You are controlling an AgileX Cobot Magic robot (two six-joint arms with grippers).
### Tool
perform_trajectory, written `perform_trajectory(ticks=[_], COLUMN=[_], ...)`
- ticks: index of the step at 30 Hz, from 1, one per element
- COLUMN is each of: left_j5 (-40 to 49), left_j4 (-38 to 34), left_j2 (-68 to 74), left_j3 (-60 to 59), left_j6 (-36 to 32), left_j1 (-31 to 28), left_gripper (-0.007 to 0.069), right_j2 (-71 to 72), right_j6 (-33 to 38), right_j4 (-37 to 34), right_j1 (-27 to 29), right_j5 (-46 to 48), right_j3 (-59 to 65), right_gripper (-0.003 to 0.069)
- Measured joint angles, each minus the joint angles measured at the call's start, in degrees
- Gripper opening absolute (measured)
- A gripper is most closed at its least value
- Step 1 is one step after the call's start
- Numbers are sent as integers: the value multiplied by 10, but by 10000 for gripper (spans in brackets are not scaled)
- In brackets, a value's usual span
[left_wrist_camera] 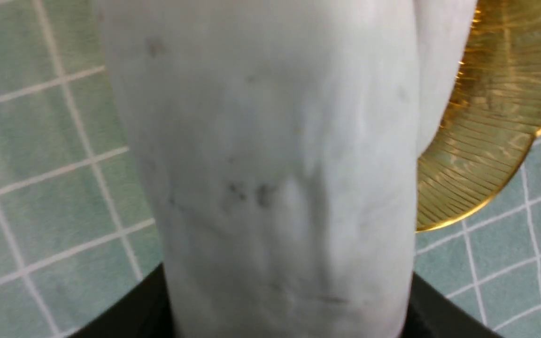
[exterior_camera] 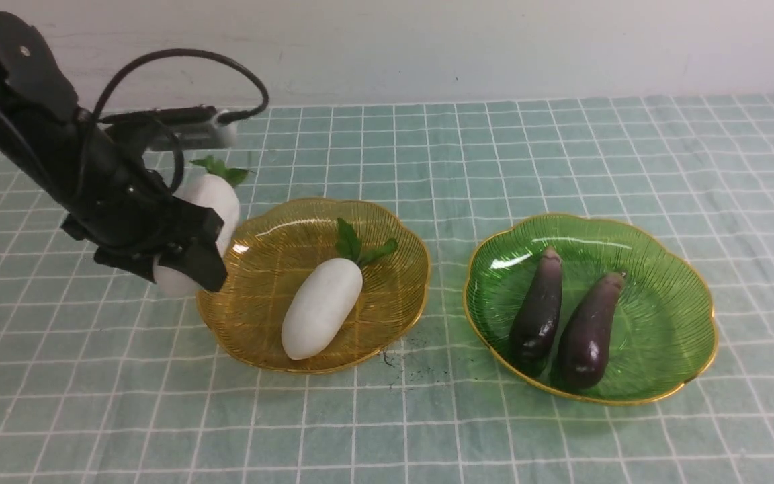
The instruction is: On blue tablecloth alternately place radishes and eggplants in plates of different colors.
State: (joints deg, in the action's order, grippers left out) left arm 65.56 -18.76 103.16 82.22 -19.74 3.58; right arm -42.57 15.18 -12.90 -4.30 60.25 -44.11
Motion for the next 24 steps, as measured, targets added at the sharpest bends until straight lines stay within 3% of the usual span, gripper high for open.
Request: perform_trajectory(ticks=[5, 12, 19, 24], left_j5=[-13, -25, -31, -33], left_j4=[-3, -4, -4, -4], left_j2=[37, 70, 72, 72], left_j3=[0, 0, 0, 0], left_j6=[-8, -3, 0, 0], left_j1=[32, 35, 35, 35], left_gripper=[401, 409, 503, 521], right_j2=[0, 0, 50, 122], right_j6=[0, 0, 0, 0], right_j4=[-12, -21, -22, -22], right_j1=[0, 0, 0, 0], right_j5=[12, 35, 63, 75], right_j3=[0, 0, 0, 0], right_gripper=[12, 12, 12, 12])
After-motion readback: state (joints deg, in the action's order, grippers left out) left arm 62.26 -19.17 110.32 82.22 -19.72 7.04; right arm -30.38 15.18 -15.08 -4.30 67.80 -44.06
